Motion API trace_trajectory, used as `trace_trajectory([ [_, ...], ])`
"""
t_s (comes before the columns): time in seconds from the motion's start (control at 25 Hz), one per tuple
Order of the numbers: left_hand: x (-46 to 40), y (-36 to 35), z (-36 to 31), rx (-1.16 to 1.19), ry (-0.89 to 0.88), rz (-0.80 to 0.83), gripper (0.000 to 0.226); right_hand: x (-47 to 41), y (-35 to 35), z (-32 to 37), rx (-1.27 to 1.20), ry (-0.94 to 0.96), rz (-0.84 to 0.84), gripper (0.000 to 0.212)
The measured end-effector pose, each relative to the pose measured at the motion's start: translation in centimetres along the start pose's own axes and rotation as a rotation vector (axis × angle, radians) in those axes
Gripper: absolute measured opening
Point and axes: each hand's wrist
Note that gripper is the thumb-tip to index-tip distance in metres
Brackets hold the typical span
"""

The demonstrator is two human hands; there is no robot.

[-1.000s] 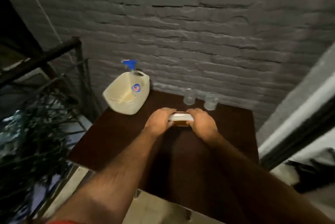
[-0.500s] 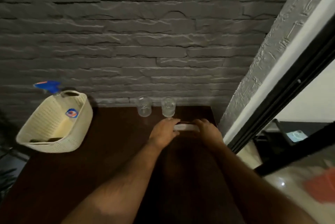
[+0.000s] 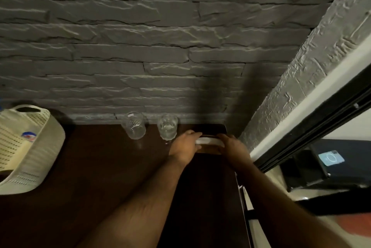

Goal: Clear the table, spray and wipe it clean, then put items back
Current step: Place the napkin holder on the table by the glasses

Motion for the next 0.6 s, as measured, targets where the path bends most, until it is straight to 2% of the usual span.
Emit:
trace_trajectory([
  [0.24, -5.5, -2.7, 2.5, -0.015, 0.135, -0.028, 0.055, -7.8, -1.1, -0.8, 0.05, 0.052, 0.04, 0.051],
  [0.6, -9.3, -3.7, 4.4, -0.072, 0.17, -0.124, 0.053, -12.3, -1.6, -0.8, -0.058, 0.114, -0.043, 0.051],
])
Point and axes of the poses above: each hand's wrist, its own x-axis away from the middle knuckle, its own y-axis out of the back of the hand, z = x × y, and after that the axes turned 14 degrees about -y, right-handed
